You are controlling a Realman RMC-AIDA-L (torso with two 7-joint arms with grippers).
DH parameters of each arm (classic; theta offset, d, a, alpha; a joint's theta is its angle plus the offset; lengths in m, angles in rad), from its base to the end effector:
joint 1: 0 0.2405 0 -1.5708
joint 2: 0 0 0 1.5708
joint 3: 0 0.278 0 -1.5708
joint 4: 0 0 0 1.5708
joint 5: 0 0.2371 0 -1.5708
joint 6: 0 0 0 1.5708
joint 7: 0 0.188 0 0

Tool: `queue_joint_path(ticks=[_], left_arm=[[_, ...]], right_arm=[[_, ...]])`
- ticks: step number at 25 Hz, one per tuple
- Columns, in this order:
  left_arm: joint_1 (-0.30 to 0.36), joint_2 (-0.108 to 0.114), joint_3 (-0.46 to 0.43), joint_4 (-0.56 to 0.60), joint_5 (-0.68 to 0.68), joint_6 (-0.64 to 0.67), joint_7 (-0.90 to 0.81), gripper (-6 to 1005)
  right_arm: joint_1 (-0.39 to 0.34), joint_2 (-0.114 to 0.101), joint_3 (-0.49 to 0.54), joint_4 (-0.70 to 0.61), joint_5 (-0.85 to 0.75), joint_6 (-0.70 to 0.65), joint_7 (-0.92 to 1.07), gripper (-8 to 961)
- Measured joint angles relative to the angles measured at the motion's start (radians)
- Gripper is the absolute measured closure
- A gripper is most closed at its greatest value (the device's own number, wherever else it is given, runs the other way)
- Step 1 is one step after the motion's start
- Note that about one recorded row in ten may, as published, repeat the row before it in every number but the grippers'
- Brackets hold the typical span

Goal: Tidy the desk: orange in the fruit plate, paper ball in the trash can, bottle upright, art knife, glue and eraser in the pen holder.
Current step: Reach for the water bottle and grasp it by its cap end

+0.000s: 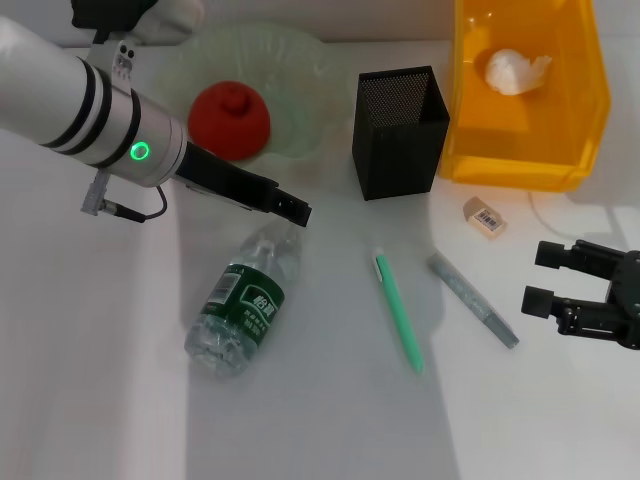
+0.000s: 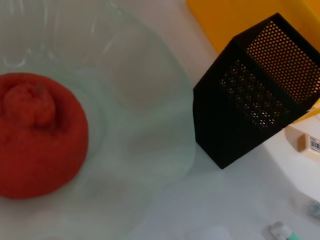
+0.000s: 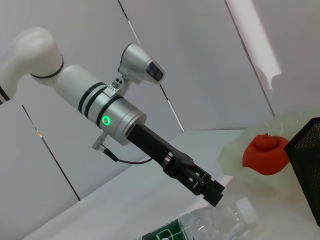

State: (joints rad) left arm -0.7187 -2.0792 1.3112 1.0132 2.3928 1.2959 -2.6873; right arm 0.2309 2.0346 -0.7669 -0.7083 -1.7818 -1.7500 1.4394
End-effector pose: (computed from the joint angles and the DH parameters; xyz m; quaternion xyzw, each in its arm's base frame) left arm -0.1980 0.4391 -0.0887 -0.8752 -0.4551 0.0451 0.1576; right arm 0.3301 0.2848 -0.0102 -0.8926 0.2989 0.3159 0.1192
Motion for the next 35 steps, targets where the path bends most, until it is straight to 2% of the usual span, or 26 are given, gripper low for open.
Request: queue_joint_path(ticks=[6,9,18,35], left_arm=[[-0.014,0.001,0.018,-0.059,-0.001,-0.062,0.001,158],[-0.015,0.0,0.067,-0.066,-0.019,-0.088,-0.007,158],[-0.016,-0.001,0.134,-0.087,-0.061,-0.145,-0.008,158],[-0.007,-0.001,0.221,-0.113,-0.095,-0.238,-0.001,199]], right_arm=[[0.004,0.003,0.0,0.012,-0.005,0.002,-0.001,101],[0.004,0.003,0.0,0.02,-0.005,0.007,-0.001,101],[0.007,0.002,0.0,0.033,-0.005,0.008,-0.01,102],[0.015,0.004,0.0,0.06,-0.005,0.006,-0.011,102]])
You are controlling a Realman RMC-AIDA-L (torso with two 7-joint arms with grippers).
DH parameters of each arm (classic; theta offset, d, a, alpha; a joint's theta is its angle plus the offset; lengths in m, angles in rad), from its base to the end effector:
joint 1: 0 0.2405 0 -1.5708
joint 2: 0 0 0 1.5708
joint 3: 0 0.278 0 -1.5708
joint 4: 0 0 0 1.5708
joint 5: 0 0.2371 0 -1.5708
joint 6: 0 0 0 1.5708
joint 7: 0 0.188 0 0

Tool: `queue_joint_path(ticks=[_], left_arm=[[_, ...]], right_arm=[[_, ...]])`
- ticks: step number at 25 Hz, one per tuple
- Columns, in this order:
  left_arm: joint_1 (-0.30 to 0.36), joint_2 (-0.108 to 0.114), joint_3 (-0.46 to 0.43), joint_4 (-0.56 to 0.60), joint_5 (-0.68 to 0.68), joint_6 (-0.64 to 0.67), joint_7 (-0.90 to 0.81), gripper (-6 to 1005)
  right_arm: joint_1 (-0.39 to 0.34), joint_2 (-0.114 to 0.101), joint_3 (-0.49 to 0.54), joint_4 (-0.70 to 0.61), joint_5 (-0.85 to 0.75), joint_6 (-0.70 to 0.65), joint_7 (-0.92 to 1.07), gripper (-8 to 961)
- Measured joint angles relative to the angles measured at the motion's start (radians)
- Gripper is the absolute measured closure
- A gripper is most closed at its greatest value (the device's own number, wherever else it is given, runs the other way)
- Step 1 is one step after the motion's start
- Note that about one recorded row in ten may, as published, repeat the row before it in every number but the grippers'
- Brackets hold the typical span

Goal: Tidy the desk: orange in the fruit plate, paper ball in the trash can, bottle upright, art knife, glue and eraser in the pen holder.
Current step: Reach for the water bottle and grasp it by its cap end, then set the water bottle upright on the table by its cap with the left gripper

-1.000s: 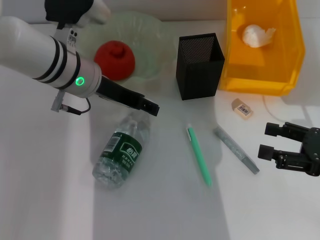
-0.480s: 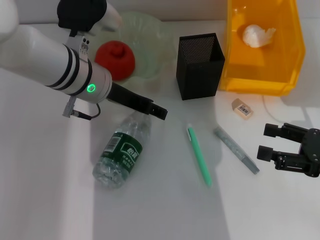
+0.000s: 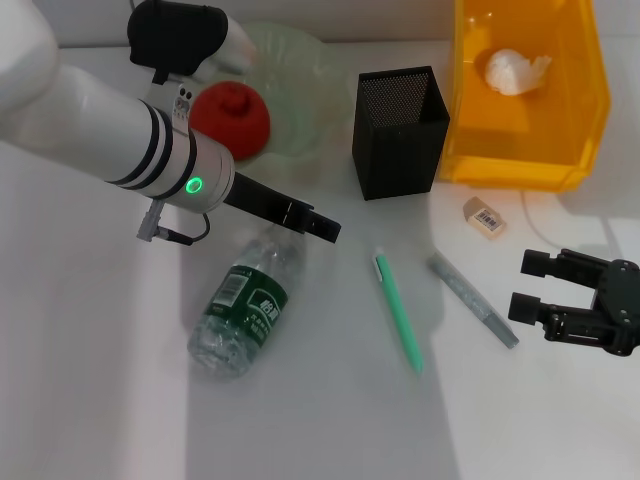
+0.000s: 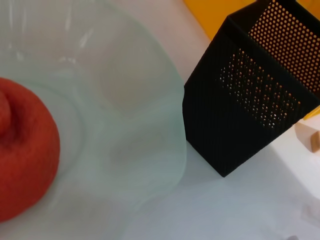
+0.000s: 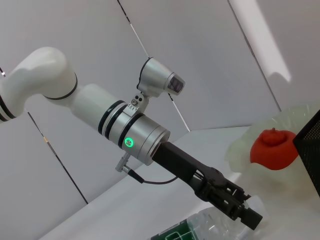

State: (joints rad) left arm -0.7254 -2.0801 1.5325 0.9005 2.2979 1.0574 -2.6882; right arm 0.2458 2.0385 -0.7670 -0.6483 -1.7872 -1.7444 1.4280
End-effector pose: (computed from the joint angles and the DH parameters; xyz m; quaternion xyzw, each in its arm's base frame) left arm -0.1997 0.4378 -0.1368 -0.8872 -0.4258 0.0447 0.1719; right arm 0.3295 0.2826 -0.0222 -0.8865 0.3123 0.3245 0.1063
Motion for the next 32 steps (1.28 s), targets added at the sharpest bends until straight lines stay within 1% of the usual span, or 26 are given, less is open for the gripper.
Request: queue_joint_path(ticks=[13,17,22,23,24,28,29,32], left_arm=[[0.001,0.0,0.028,0.0,0.008,-0.016,0.002,239],[0.001,0.0,0.028,0.0,0.011,-0.016,0.004,448],[0.004,0.0,0.061,0.009,0.012,-0.012,0.018,538],[0.01,0.0,0.067,0.025,0.01,-0.004,0.039,556],[0.01,0.0,0.067,0.025,0.01,-0.004,0.039,556],[0.06,0.001,0.07,0.123,-0.007,0.032,0.112,555],[0.097,0.004,0.071,0.186,-0.028,0.04,0.136,555],[0.173,0.008,0.052,0.289,-0.108,0.046,0.207,555]], right_arm=[[0.004,0.0,0.0,0.005,0.0,0.005,0.001,101],[0.004,0.0,0.0,0.005,0.0,0.005,0.002,101],[0.004,0.0,0.0,0.004,0.0,0.006,0.003,102],[0.004,0.0,0.0,0.004,0.0,0.007,0.003,102],[0.004,0.0,0.0,0.004,0.0,0.007,0.003,102],[0.004,0.0,0.0,0.008,0.001,0.011,0.004,102],[0.004,0.0,0.0,0.008,0.001,0.011,0.004,102],[0.005,-0.004,0.004,0.023,0.004,0.012,0.004,101]])
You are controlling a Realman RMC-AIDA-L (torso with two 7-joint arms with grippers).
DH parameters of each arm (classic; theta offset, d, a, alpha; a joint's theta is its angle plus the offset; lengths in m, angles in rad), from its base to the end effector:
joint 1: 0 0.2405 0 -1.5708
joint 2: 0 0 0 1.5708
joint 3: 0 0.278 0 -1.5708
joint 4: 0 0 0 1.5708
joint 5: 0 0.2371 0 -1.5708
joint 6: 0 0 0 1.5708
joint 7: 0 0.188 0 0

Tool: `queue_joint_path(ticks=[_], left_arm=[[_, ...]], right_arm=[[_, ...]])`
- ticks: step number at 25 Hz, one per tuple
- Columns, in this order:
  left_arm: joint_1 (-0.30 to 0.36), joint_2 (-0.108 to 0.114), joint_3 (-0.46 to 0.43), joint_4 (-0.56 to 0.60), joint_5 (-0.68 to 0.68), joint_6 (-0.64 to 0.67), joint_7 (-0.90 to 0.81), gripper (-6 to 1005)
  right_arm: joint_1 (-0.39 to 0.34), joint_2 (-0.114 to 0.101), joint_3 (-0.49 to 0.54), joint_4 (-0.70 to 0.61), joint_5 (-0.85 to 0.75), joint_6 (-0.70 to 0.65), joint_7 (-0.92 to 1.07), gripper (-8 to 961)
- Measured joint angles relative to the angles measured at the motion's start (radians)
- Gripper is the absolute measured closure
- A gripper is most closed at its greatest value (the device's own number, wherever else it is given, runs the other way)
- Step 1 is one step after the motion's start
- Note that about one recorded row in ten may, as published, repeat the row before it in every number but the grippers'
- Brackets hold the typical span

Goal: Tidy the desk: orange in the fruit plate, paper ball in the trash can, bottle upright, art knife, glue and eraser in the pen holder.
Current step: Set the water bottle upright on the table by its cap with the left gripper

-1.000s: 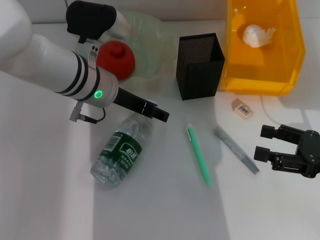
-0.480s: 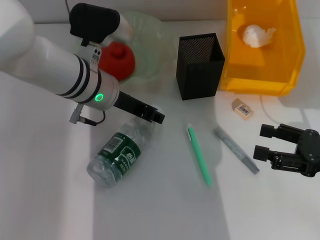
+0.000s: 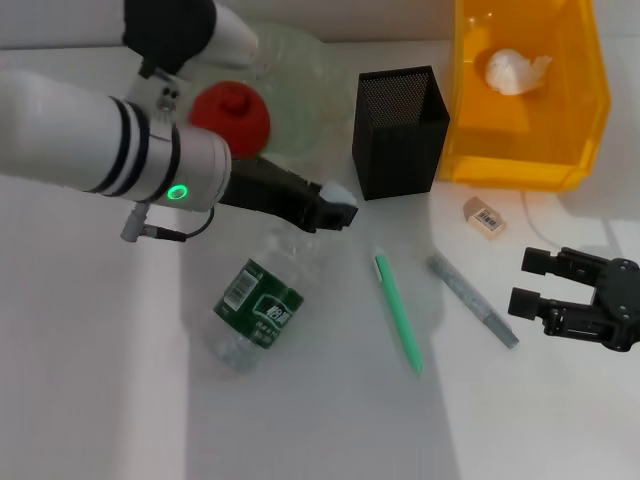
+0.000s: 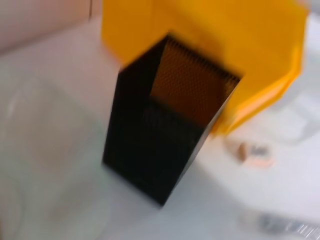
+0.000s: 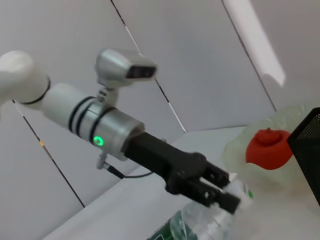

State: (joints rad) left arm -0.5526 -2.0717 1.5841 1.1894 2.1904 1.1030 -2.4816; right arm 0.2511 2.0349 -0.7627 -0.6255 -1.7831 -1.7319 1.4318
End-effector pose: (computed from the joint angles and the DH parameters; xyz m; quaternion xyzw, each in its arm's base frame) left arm -0.1705 0.4113 -0.1168 -0.9376 -0.3110 -0.0126 0.1551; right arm 0.3317 0.2843 -0.0235 -0.8817 0.3220 0.3272 0.1090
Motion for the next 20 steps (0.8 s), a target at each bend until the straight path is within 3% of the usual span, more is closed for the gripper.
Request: queue_joint_path(ticks=[1,3,6,8,11,18,20], left_arm=[[0.056,0.002,-0.034,0.055,-0.077,0.012,0.076,555],[0.068,0.002,-0.045,0.066,-0.097,0.017,0.096,556],[0.127,0.003,-0.14,0.082,-0.273,0.075,0.247,556],[0.137,0.002,-0.167,0.072,-0.316,0.092,0.284,556],[0.169,0.002,-0.241,0.017,-0.461,0.136,0.408,555],[0.212,0.002,-0.311,-0.107,-0.696,0.186,0.636,555],[0.221,0.002,-0.35,-0.226,-0.839,0.225,0.796,555]], right_arm=[[0.002,0.0,0.006,0.004,0.0,0.0,0.0,101],[0.003,0.0,0.007,0.004,0.0,0.0,0.0,101],[0.008,0.001,0.009,0.004,0.002,0.0,0.0,101],[0.009,0.001,0.009,0.004,0.002,0.0,0.0,101],[0.014,0.002,0.009,0.004,0.002,0.0,0.004,101],[0.02,0.002,0.01,0.005,0.004,-0.001,0.008,101],[0.03,0.004,0.01,0.019,0.004,0.0,0.015,101]])
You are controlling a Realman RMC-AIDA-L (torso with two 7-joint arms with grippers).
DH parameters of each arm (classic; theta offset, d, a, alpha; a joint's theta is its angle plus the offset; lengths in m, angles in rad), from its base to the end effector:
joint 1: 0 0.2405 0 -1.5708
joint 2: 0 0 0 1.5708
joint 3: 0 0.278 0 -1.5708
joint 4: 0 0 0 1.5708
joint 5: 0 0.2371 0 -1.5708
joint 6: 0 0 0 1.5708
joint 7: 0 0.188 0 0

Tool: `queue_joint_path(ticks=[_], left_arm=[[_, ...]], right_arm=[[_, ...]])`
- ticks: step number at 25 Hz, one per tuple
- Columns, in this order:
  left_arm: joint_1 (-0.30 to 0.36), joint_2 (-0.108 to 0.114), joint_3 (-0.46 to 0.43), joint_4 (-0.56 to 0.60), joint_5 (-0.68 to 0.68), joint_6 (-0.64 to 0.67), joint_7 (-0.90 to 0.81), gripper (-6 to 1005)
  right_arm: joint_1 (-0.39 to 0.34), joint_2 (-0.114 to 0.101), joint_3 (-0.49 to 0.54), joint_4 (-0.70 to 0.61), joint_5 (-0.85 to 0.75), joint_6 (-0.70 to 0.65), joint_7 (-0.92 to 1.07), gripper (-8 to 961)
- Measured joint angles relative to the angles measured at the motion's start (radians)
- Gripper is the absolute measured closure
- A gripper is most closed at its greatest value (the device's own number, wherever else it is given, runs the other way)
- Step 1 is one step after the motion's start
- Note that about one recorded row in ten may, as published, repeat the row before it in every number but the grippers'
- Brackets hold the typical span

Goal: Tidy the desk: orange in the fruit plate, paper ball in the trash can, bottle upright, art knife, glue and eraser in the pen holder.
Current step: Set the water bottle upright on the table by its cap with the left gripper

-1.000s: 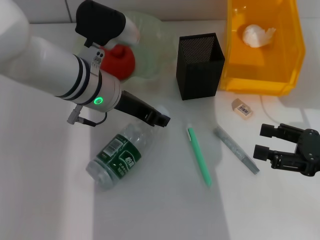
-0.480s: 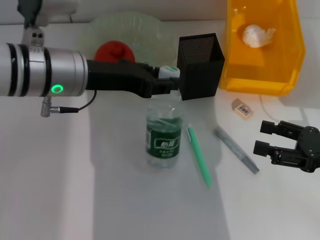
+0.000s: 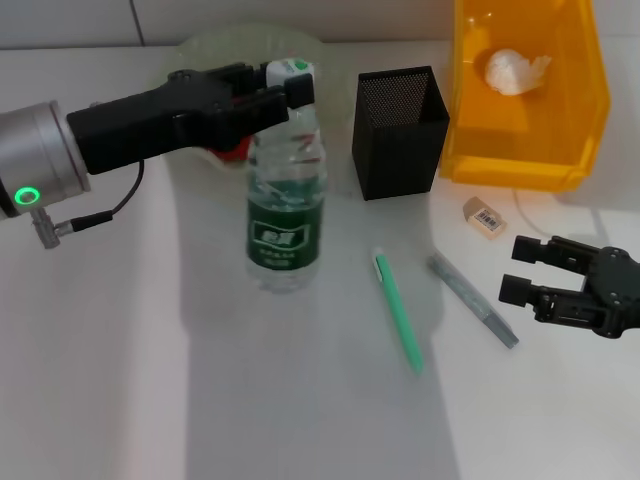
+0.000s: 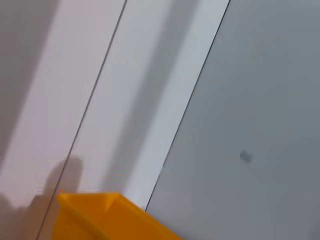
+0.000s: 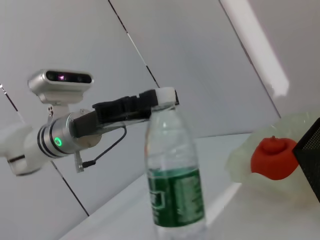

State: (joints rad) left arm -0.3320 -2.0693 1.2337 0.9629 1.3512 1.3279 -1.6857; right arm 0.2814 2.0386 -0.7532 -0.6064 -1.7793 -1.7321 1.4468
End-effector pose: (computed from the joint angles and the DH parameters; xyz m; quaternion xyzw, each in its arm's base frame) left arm -0.2022 0.3860 -0.0276 -0.8762 -0.2645 -0.3773 0.1411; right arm 0.3232 0.2928 -0.0260 -0.8782 0.3232 0.3377 0.1012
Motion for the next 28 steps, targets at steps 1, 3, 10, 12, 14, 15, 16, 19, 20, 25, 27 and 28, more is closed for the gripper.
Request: queue_joint_path(ticks=[1,3,10,12,14,15,16,19,20,25,27,28], left_arm=[[0.0,0.0,0.0,0.0,0.0,0.0,0.0,556],[0.0,0.0,-0.049,-0.089,-0.042,0.028,0.102,556],[-0.008,0.0,-0.217,-0.339,-0.119,0.164,0.414,555],[-0.009,0.0,-0.233,-0.367,-0.127,0.182,0.459,555],[-0.009,0.001,-0.253,-0.411,-0.137,0.214,0.55,555],[-0.01,0.0,-0.265,-0.457,-0.152,0.246,0.66,555],[-0.01,0.0,-0.265,-0.457,-0.152,0.246,0.66,556],[-0.018,-0.002,-0.268,-0.545,-0.19,0.284,0.824,558],[-0.022,-0.003,-0.269,-0.577,-0.205,0.296,0.884,558],[-0.033,-0.006,-0.269,-0.654,-0.224,0.312,1.048,561],[-0.043,-0.006,-0.27,-0.676,-0.224,0.31,1.063,563],[-0.048,-0.006,-0.27,-0.686,-0.225,0.308,1.067,563]], right_arm=[[0.0,0.0,0.0,0.0,0.0,0.0,0.0,101],[0.008,0.0,0.004,0.009,0.0,0.002,0.001,101],[0.024,0.011,0.026,0.014,0.0,0.012,0.001,102],[0.027,0.011,0.026,0.019,0.0,0.015,0.002,102],[0.035,0.012,0.026,0.031,0.0,0.02,0.002,102],[0.047,0.012,0.026,0.047,0.0,0.027,0.002,102],[0.047,0.012,0.026,0.047,0.0,0.027,0.002,102],[0.06,0.012,0.026,0.062,0.0,0.035,0.002,102],[0.064,0.013,0.026,0.066,0.0,0.039,0.0,102],[0.07,0.017,0.026,0.074,0.0,0.051,-0.002,102],[0.076,0.019,0.026,0.084,0.0,0.056,-0.003,102],[0.079,0.02,0.026,0.087,0.0,0.057,-0.003,102]])
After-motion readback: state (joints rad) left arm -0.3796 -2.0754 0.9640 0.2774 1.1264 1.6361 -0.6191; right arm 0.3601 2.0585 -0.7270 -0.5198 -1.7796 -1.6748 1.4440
